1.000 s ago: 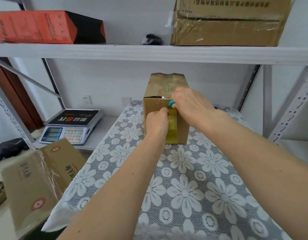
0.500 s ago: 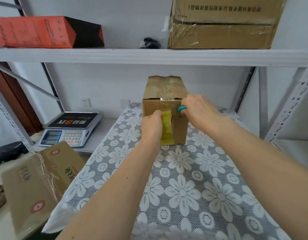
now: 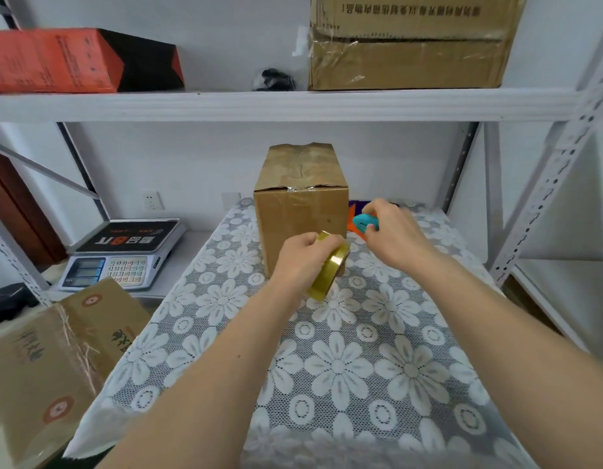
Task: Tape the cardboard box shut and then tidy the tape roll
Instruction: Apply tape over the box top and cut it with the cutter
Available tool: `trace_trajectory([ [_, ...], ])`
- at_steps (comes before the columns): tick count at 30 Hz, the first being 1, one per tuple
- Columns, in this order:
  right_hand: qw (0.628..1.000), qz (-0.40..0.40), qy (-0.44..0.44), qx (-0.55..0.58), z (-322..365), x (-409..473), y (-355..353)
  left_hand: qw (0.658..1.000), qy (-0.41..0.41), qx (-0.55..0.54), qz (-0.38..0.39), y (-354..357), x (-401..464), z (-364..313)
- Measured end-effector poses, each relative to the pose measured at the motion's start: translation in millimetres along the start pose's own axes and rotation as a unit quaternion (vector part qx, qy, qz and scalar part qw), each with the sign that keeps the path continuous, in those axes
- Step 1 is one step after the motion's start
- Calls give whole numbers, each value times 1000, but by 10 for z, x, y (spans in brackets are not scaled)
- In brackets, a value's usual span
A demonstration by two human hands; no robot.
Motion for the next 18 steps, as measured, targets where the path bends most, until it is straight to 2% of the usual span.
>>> trace_trajectory([
  [3,996,32,52,59,-255,-56,62,995,41,90,19,98,35,68],
  [6,987,61,111,100,-495,-106,164,975,85,199,54,209,56,148],
  [11,974,94,161,131,-687,-201,355,893,163,408,101,358,42,320],
  [14,973,102,162,126,-698,-225,468,868,175,448,120,392,16,465],
  [18,971,96,178,124,-700,-238,566,856,193,460,133,419,0,570],
])
Point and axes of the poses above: each hand's wrist, its own x-axis towards the middle knuckle, its own y-axis out of the palm, z = x × y, the point moved 4 cm from there along x, towards the middle knuckle, and after that the axes turned 6 degrees about y, right-handed, at the moved point
